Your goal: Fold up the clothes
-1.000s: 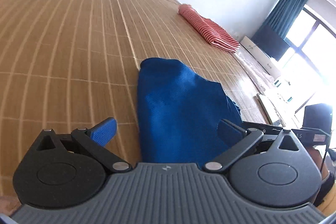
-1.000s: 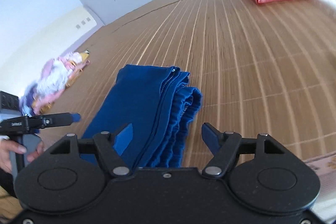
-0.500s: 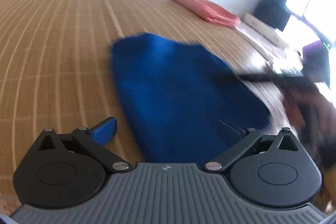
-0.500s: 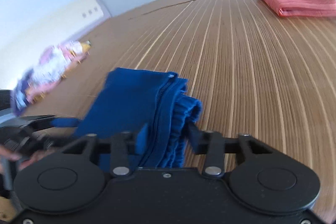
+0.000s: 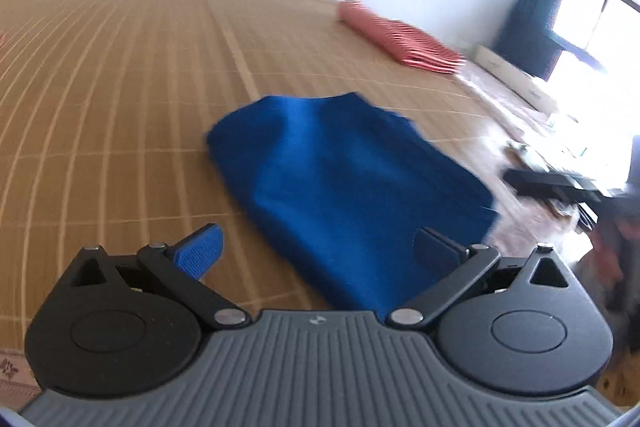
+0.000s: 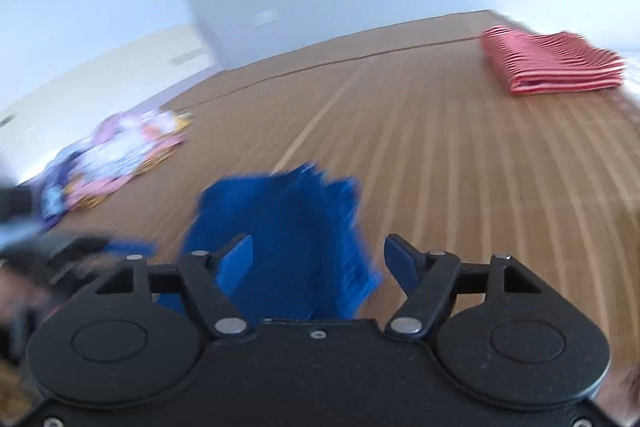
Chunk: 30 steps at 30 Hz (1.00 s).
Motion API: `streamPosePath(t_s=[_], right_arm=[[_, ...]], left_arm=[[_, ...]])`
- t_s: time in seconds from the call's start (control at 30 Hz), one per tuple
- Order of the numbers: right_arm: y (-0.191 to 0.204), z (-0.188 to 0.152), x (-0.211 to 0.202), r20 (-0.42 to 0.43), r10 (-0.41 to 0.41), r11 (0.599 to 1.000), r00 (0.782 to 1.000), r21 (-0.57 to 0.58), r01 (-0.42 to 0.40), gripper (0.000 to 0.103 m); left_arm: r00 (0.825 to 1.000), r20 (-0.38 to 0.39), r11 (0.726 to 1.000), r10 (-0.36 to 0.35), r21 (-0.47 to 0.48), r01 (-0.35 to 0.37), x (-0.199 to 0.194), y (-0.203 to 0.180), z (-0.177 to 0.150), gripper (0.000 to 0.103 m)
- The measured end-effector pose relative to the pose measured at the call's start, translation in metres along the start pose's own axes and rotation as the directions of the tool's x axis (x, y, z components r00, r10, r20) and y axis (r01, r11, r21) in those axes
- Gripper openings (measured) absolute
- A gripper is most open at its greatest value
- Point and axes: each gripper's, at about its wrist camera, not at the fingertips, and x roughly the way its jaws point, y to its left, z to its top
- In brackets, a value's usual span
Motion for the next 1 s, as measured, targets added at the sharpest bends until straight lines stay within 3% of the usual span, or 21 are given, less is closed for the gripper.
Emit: streamPosePath(t_s=[0.1, 0.23, 0.53, 0.73, 0.83, 1.0], right_arm=[[-0.002, -0.006, -0.003, -0.005, 0.004, 1.0, 1.0, 0.018, -0.004, 0.077], [-0.017, 0.009, 0.016, -0.025, -0.03, 0.998, 0.999, 0.053, 0.032, 0.078], [-0.04, 0.049, 0.099, -0.097, 0.014, 0.998, 0.995, 0.069, -0.007, 0.077], [-0.047, 0.039, 0.123, -0.094, 0.161, 0.978, 0.983, 0.151, -0.146, 0.062], [-0.041, 0.036, 0.124, -0.1, 0.157, 0.984, 0.982, 0.094, -0.148, 0.051], [-0.029, 0.031, 0.127, -0.102, 0.163, 0.986, 0.981, 0.042, -0.16, 0.051]], left_arm=[[0.999, -0.039, 0.998, -0.03, -0.064, 0.027, 0.007, 0.0, -0.003, 0.103], [0.999, -0.026, 0.998, -0.029, -0.06, 0.028, 0.007, -0.007, -0.009, 0.103], [0.996, 0.093, 0.985, 0.015, -0.175, 0.001, 0.022, 0.006, 0.0, 0.103], [0.989, 0.145, 0.989, 0.04, -0.144, -0.019, 0.036, 0.004, 0.005, 0.103], [0.987, 0.159, 0.991, 0.035, -0.133, -0.013, 0.044, 0.003, 0.01, 0.1], [0.982, 0.19, 0.981, 0.013, -0.191, 0.024, 0.043, 0.013, 0.011, 0.09]])
